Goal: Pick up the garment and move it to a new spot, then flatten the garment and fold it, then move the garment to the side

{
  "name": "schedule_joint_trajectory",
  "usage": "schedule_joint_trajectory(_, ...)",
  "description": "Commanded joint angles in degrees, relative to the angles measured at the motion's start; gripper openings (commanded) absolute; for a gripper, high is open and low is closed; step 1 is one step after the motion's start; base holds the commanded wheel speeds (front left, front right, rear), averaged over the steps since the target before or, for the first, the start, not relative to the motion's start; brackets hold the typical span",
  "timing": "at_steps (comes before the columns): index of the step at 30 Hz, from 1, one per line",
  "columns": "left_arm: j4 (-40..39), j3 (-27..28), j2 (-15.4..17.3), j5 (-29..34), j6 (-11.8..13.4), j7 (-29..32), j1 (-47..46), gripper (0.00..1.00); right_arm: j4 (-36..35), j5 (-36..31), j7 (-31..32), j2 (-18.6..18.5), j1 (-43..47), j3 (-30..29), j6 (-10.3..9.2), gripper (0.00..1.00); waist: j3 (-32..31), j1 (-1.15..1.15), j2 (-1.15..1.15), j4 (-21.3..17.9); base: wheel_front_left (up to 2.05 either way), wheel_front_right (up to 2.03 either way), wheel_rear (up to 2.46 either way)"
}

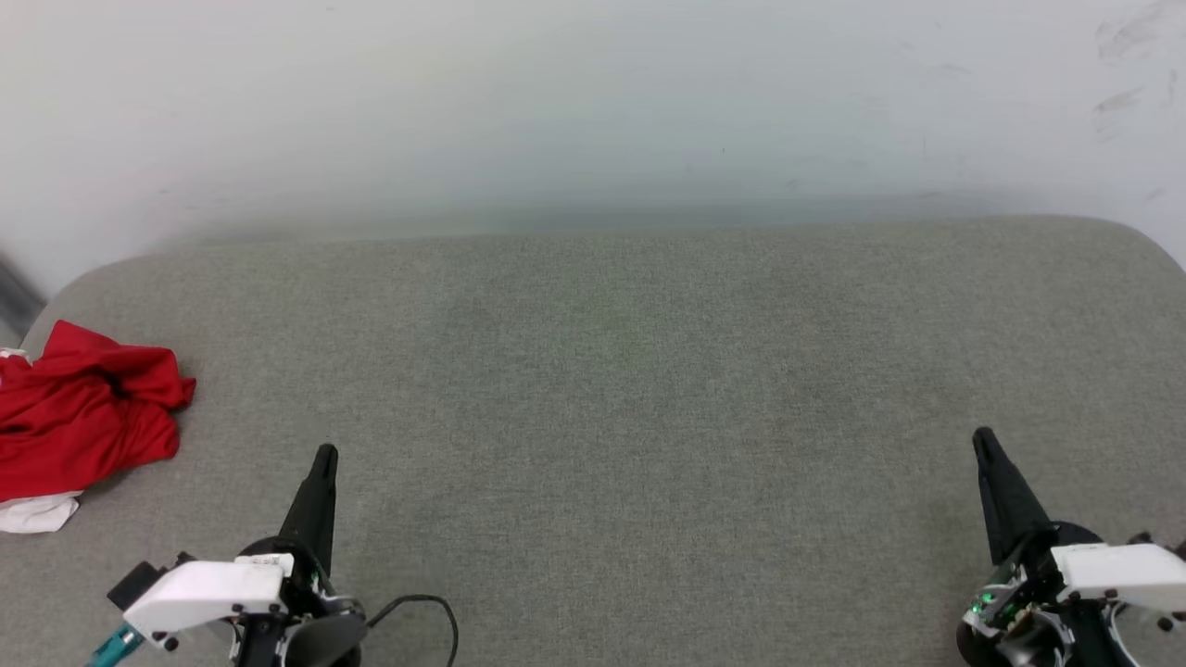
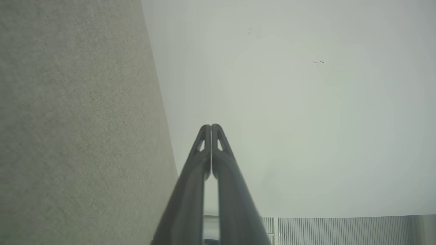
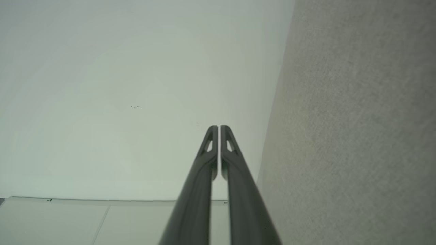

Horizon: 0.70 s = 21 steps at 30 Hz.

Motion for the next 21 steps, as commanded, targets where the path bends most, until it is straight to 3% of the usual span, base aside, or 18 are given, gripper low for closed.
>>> schedule_joint_trajectory(1, 0.3, -0.1, 0.0, 0.0, 0.0, -0.1, 0.1, 1.00, 0.2, 0.0, 0.0, 0.0, 0.2, 0.0, 0.00, 1.00, 0.0, 0.00, 0.00, 0.0, 0.00, 0.00, 0.00)
schedule_joint_trajectory(10, -0.3, -0.2, -0.1, 1.7, 0.0, -2.1, 1.7, 1.00, 0.4, -1.9, -2.1, 0.0, 1.9, 0.3, -0.01, 1.00, 0.1, 0.00, 0.00, 0.0, 0.00, 0.00, 0.00)
schedule_joint_trajectory(21, -3.5, 1.3, -0.1, 11.9, 1.3, -5.1, 1.6, 1.00, -3.1, -13.1, -5.0, 0.0, 2.3, -0.6, -0.01, 1.00, 0.3, 0.00, 0.00, 0.0, 0.00, 0.00, 0.00)
